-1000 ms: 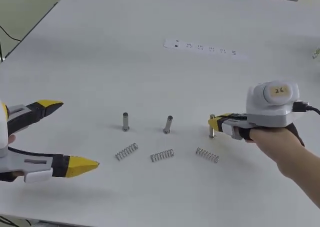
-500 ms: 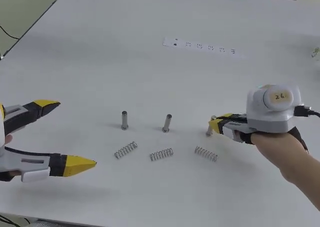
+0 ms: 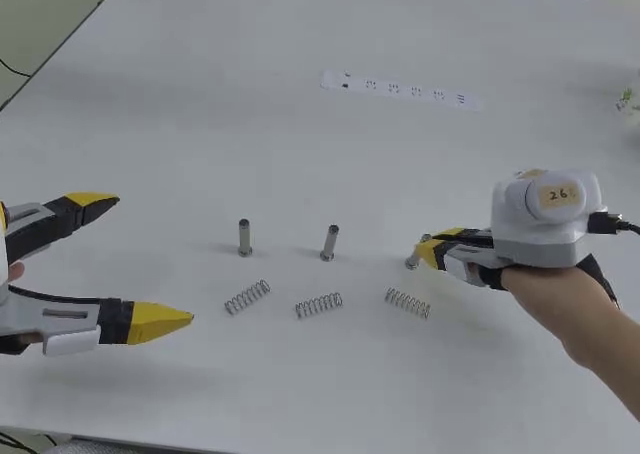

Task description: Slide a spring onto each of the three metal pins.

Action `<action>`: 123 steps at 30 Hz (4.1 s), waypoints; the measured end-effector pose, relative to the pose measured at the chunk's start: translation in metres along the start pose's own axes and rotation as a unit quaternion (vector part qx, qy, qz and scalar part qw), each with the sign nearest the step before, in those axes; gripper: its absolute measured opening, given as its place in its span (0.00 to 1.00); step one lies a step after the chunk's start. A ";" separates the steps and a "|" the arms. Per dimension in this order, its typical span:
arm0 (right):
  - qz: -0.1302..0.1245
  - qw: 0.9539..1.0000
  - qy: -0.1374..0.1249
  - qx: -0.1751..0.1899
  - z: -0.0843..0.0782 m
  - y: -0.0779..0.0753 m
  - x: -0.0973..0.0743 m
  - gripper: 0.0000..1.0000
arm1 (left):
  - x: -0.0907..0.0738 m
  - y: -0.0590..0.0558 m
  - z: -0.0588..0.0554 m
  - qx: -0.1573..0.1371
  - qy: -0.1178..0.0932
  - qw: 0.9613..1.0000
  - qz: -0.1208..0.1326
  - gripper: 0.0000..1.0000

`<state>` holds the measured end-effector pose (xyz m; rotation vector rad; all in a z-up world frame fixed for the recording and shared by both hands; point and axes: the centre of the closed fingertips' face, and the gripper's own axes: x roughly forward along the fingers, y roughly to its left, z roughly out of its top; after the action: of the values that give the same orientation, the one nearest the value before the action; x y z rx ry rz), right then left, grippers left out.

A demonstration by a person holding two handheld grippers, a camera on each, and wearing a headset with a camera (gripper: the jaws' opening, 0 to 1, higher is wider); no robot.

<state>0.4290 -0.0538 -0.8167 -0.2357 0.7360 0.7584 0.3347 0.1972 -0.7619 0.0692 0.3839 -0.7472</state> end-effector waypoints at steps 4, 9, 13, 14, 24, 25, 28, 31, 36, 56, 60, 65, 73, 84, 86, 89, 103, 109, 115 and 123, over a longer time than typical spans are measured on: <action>0.001 1.000 -0.001 -0.001 0.000 0.001 0.000 0.08 | 0.000 -0.001 -0.001 0.000 0.001 1.000 -0.001 0.97; 0.002 1.000 -0.003 0.005 0.000 0.003 0.001 0.11 | -0.001 0.000 -0.002 0.000 0.002 1.000 0.000 0.97; 0.002 1.000 -0.003 0.009 0.000 0.003 0.001 0.14 | -0.002 -0.001 -0.002 -0.001 0.002 1.000 0.000 0.97; 0.001 1.000 -0.004 0.010 0.001 0.002 0.001 0.15 | -0.002 -0.001 -0.002 -0.001 0.002 1.000 0.000 0.97; 0.004 0.999 -0.010 0.032 0.001 0.002 0.000 0.22 | -0.002 -0.001 -0.002 -0.002 0.002 1.000 0.000 0.97; 0.004 0.999 -0.010 0.034 0.001 0.001 0.000 0.22 | -0.002 -0.001 -0.002 -0.001 0.002 1.000 -0.001 0.97; 0.001 0.999 -0.010 0.032 0.000 0.000 0.000 0.24 | -0.002 -0.002 -0.002 -0.001 0.003 1.000 -0.001 0.97; 0.002 0.999 -0.011 0.036 -0.001 0.001 -0.001 0.25 | -0.001 -0.002 -0.002 -0.001 0.002 1.000 -0.002 0.97; 0.000 0.999 -0.013 0.037 0.000 0.001 -0.001 0.29 | -0.002 -0.002 -0.002 -0.002 0.003 1.000 -0.001 0.97; -0.001 0.999 -0.023 0.048 0.000 0.000 -0.009 0.36 | -0.002 -0.001 -0.001 -0.002 0.003 1.000 -0.002 0.98; 0.002 0.999 -0.025 0.044 0.002 0.001 -0.014 0.36 | -0.002 -0.001 0.000 0.000 0.003 1.000 -0.003 0.98; 0.007 0.999 -0.023 0.040 0.000 0.002 -0.019 0.35 | -0.002 -0.001 0.000 -0.001 0.004 1.000 -0.004 0.98; 0.028 0.999 0.004 0.017 -0.013 0.010 -0.020 0.29 | -0.001 -0.001 -0.001 -0.001 0.005 1.000 -0.007 0.98; 0.067 0.992 0.061 -0.091 -0.027 0.034 -0.019 0.27 | -0.003 -0.001 -0.002 -0.002 0.004 1.000 -0.005 0.97; 0.071 0.989 0.072 -0.109 -0.029 0.037 -0.018 0.27 | -0.003 -0.001 -0.003 -0.003 0.006 1.000 -0.004 0.97; 0.090 0.987 0.082 -0.104 -0.031 0.044 -0.017 0.27 | -0.004 -0.002 -0.005 -0.002 0.008 1.000 -0.005 0.97; 0.101 0.967 0.143 -0.185 -0.056 0.044 -0.010 0.20 | -0.003 -0.006 -0.004 -0.003 0.009 1.000 -0.009 0.97; 0.103 0.958 0.155 -0.216 -0.060 0.043 -0.008 0.19 | 0.000 -0.011 -0.004 0.000 0.011 1.000 -0.018 0.97; 0.106 0.957 0.162 -0.216 -0.063 0.041 -0.004 0.16 | -0.001 -0.012 -0.006 -0.001 0.014 1.000 -0.019 0.97; 0.106 0.956 0.172 -0.212 -0.067 0.040 -0.001 0.08 | 0.002 -0.022 -0.007 -0.004 0.016 0.999 -0.032 0.96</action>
<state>0.3657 -0.0554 -0.8630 -0.7006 0.9323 1.0956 0.3188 0.1811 -0.7677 0.0619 0.4203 -0.8091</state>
